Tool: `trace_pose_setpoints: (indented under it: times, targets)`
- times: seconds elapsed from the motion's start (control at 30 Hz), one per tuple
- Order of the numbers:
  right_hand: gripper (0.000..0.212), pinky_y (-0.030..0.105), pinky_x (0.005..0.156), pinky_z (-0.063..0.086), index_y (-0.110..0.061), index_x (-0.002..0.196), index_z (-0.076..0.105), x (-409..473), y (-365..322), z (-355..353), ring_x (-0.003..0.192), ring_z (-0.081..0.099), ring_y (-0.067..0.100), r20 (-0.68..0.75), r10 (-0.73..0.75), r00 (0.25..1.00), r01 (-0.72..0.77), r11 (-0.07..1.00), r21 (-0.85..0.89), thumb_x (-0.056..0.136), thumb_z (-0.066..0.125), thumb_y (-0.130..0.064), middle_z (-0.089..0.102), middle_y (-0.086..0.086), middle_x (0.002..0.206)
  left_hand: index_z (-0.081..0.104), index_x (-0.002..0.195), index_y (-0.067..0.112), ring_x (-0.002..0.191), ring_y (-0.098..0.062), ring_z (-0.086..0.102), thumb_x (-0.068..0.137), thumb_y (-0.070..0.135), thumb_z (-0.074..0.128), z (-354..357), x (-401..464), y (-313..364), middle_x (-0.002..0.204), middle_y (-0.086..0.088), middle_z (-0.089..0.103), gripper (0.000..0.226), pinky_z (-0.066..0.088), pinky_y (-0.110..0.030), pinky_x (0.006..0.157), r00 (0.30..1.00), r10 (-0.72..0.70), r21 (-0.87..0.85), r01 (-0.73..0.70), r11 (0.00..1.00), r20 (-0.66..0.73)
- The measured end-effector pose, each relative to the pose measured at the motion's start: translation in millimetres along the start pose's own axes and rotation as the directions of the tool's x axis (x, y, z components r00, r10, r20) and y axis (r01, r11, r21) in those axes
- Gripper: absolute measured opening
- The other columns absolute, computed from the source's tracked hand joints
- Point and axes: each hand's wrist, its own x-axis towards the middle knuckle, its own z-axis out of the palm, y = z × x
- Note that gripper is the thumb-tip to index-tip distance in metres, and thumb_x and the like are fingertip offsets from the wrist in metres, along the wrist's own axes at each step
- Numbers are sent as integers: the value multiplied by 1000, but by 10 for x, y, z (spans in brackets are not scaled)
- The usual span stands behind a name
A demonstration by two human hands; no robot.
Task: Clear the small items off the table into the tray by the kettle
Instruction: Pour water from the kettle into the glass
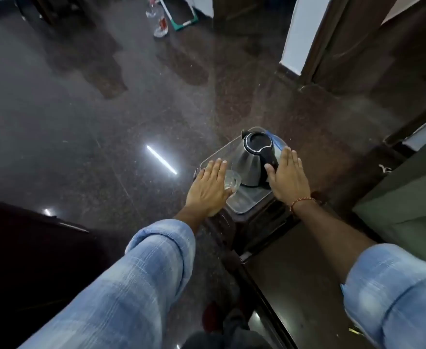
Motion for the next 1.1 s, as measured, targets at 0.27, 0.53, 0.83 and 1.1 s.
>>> trace_pose_setpoints:
  times: [0.27, 0.53, 0.83, 1.1]
  targets:
    - [57, 37, 95, 43, -3, 137, 39, 440, 307, 377, 121, 51, 33, 186, 48, 981, -102, 950, 295, 93, 55, -36, 55, 17, 131, 3, 155, 7, 152, -32, 9, 96, 59, 42, 601, 358, -209, 164, -15, 10, 88, 13, -43, 122, 992, -35, -15, 37, 999, 123]
    - [30, 22, 73, 41, -13, 101, 59, 726, 385, 663, 86, 58, 16, 202, 293, 934, -350, 860, 370, 77, 72, -25, 61, -1, 87, 10, 154, 5, 142, -32, 33, 79, 57, 69, 897, 750, -421, 159, -14, 25, 108, 33, -44, 114, 981, -16, -106, 36, 994, 191]
    - [15, 25, 63, 45, -24, 69, 59, 778, 418, 866, 75, 65, 13, 262, 363, 894, -447, 700, 556, 64, 72, -28, 67, -4, 74, 25, 151, 9, 126, -29, 50, 64, 64, 76, 1175, 1020, -569, 139, -9, 53, 114, 37, -42, 104, 987, -26, -138, 49, 989, 159]
    - [15, 27, 71, 52, -28, 69, 60, 778, 453, 945, 82, 70, 15, 244, 373, 895, -438, 635, 636, 64, 74, -29, 71, -3, 78, 31, 141, 17, 112, -33, 63, 56, 54, 85, 1308, 1142, -544, 134, -7, 59, 107, 47, -44, 96, 971, -105, -372, 180, 911, 214]
